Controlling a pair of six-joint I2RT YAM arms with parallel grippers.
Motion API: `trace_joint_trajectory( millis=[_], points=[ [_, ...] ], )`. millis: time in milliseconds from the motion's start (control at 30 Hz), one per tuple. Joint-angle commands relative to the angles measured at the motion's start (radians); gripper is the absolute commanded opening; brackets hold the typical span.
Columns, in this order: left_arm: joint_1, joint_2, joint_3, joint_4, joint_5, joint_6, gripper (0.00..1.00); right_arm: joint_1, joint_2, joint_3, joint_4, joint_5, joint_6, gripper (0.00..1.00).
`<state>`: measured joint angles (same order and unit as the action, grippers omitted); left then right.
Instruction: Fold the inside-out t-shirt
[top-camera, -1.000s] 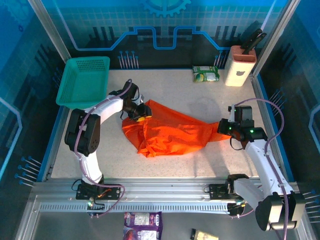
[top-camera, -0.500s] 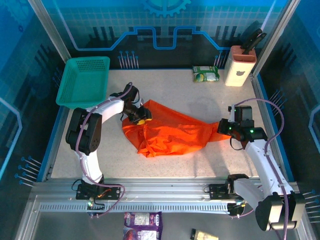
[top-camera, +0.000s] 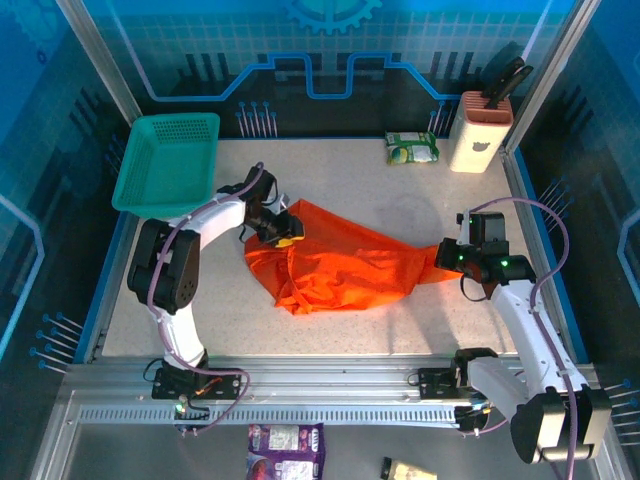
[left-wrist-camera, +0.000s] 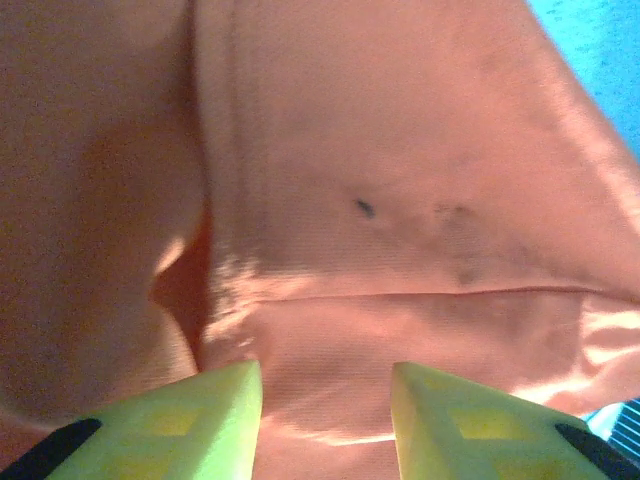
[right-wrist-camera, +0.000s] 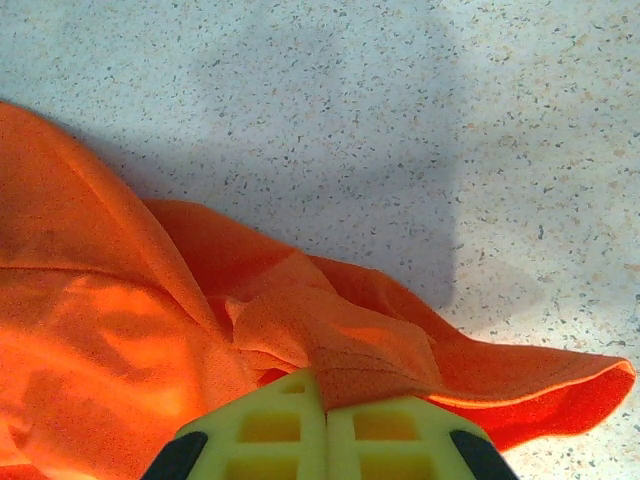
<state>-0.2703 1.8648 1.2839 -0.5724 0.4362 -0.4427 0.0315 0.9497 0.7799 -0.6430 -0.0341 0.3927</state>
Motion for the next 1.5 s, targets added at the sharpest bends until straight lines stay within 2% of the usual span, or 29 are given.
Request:
trace_joint_trajectory(
  millis=[0,100,167,367,533,700,933,1033,1167,1233,1467],
  points=[
    [0.0,0.024,0.023,-0.081,-0.066,0.037,0.44,-0.012,-0.011,0.038,-0.02,0.005,-0.001,0.0],
    [0.0,0.052,0.024,-0.078,-0.063,0.039,0.5,-0.012,-0.011,0.042,-0.023,0.006,-0.002,0.0],
    [0.0,0.069,0.021,-0.064,-0.061,0.035,0.5,-0.013,-0.011,0.044,-0.024,0.005,-0.002,0.0],
    [0.002,0.109,0.007,0.037,0.061,-0.002,0.5,-0.011,-0.012,0.045,-0.026,0.006,0.001,0.0],
    [0.002,0.078,-0.019,0.132,0.138,-0.037,0.45,-0.01,-0.017,0.05,-0.037,0.011,-0.001,0.0],
    [0.002,0.015,-0.008,0.093,0.104,0.005,0.41,-0.01,-0.023,0.054,-0.046,0.017,-0.004,0.0],
    [0.001,0.004,0.009,0.068,0.121,0.025,0.32,-0.01,-0.026,0.056,-0.049,0.02,-0.002,0.0],
    [-0.001,0.027,0.02,0.068,0.124,0.023,0.32,-0.01,-0.028,0.055,-0.049,0.02,-0.002,0.0],
    [-0.004,0.057,0.033,0.066,0.113,0.027,0.38,-0.01,-0.031,0.056,-0.052,0.019,-0.003,0.0],
    [-0.003,0.077,0.042,0.073,0.119,0.025,0.38,-0.01,-0.034,0.053,-0.052,0.022,-0.004,0.0],
    [-0.009,0.109,0.069,0.096,0.158,0.02,0.26,-0.009,-0.041,0.045,-0.052,0.021,-0.002,0.0]
  ],
)
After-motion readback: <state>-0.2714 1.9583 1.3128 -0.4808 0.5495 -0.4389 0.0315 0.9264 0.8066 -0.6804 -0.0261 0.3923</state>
